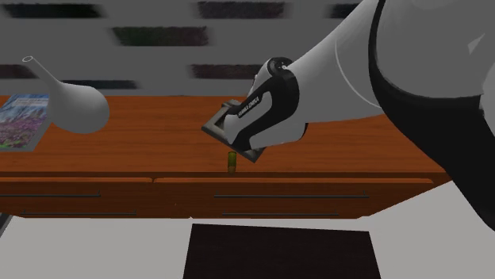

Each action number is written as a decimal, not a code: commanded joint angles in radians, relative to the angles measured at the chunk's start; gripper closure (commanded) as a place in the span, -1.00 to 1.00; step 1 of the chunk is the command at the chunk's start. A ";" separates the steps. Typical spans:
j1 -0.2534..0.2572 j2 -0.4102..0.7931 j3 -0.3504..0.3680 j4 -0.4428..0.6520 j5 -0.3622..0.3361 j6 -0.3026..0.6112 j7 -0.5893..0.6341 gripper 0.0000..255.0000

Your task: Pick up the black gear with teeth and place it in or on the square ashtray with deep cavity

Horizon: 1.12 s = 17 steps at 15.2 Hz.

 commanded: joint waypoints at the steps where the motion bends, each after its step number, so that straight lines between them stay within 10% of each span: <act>1: 0.001 0.005 -0.002 -0.003 -0.001 -0.003 -0.001 -1.00; 5: 0.001 0.002 0.000 -0.005 0.000 -0.003 0.001 -1.00; 9: -0.205 -0.120 0.204 -0.077 0.088 -0.083 -0.073 -1.00; 17: -0.204 -0.120 0.203 -0.077 0.090 -0.083 -0.074 -1.00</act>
